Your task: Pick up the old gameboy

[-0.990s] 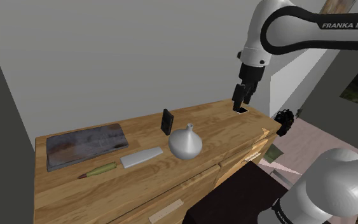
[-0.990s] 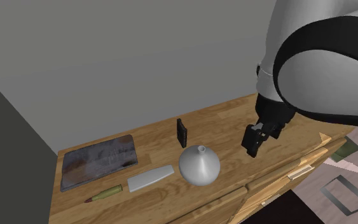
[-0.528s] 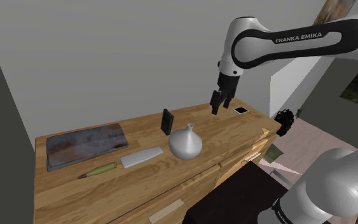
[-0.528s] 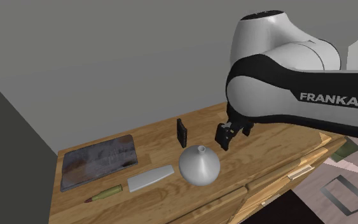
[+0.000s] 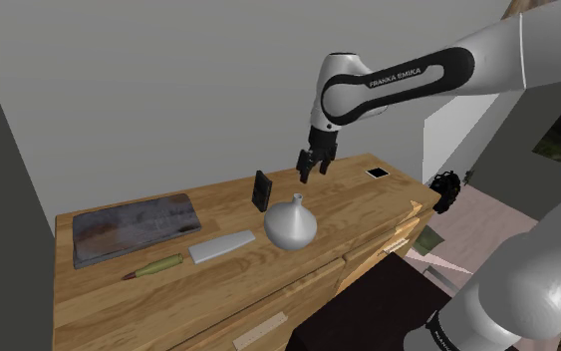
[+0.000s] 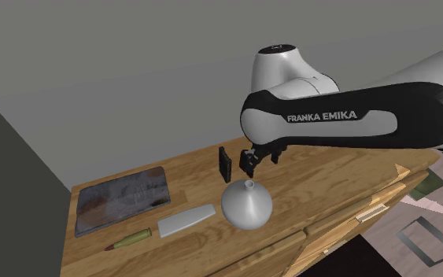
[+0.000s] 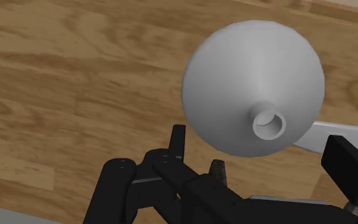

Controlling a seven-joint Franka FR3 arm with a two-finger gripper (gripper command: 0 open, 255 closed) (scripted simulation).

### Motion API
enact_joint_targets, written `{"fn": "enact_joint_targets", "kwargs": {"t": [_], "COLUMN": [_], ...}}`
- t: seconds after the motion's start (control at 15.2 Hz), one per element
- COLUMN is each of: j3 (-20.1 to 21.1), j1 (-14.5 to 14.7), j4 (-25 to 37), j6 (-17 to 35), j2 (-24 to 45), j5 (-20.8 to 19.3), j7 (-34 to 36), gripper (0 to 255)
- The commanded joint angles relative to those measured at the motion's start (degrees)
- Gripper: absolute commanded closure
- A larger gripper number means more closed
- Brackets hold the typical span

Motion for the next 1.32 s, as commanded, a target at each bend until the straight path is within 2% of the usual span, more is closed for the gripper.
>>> {"fn": "enact_joint_targets", "kwargs": {"t": [0.0,0.4,0.79,1.25], "j3": [0.0,0.1,-0.2,-0.4], "j1": [-0.1,0.2,0.9,1.1], "j4": [2.3,11.5,23.6,23.8], "j6": [2.4,7.3,9.6,13.3], "j2": [4.1,17.0,30.1,33.9], "j5": [-0.2,-1.1,-1.8,-2.2], "j7": [0.4,2.2,3.6,4.0], "gripper": [0,0,0,0]}}
